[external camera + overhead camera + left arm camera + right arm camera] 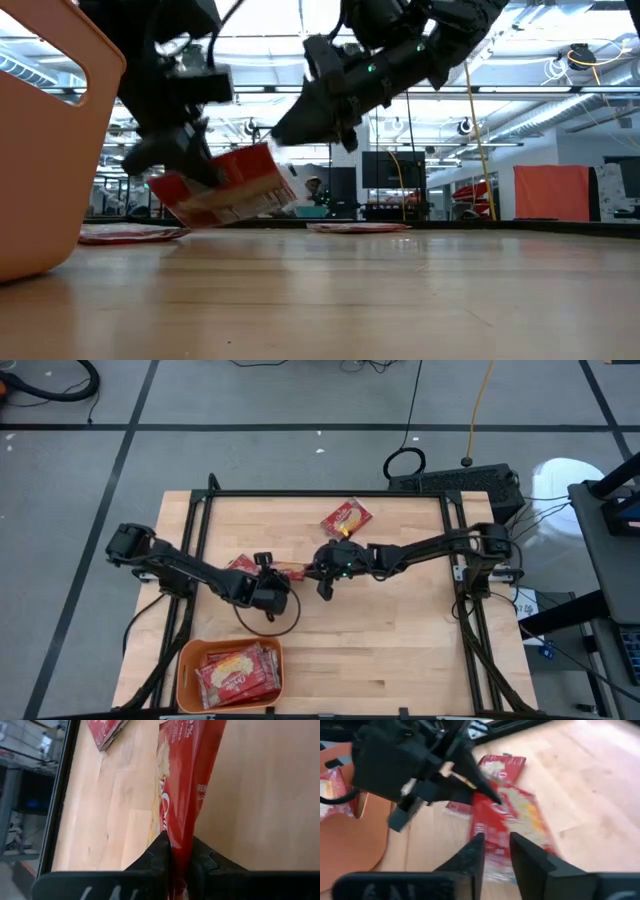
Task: Sort popcorn bags into baskets
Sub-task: Put the popcorn bag into the orange bin
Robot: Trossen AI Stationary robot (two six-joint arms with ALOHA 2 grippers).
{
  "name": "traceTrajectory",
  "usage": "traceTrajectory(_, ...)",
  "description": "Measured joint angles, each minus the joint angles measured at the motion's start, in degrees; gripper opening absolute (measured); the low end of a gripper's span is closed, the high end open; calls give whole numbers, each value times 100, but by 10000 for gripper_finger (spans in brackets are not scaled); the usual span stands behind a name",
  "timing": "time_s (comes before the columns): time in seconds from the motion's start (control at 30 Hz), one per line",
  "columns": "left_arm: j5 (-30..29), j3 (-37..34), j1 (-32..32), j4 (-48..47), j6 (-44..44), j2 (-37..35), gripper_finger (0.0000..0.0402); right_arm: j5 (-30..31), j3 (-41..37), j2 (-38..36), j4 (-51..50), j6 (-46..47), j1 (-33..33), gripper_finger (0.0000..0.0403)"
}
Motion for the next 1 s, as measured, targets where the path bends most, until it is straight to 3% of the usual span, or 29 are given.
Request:
traceTrajectory(0.17,306,253,-141,-911,-321,-455,23,233,2,-450,-277,-171,151,121)
traceTrajectory(0.33,533,716,-394,-1839,-609,-827,39,560,-114,-666,-355,-684,435,133)
traceTrajectory(0.47,797,1336,-664,-2963,-993,-993,29,605,-492,-679,392,-1125,736,131)
traceTrajectory(0.67,1309,2331,-1078,-4111,-1614,-1008,27,763,-1065,-733,1409,-1451,1230,107)
traceTrajectory(0.87,1604,3028,-1550,-4751,-2215,-1009,38,1487,-1522,-1378,1023,-1624,1855,54)
traceTrajectory(1.0,1850,3283,-1804,-5002,-2642,-1000,25,1502,-1926,-1831,1091,-1648,2254,16)
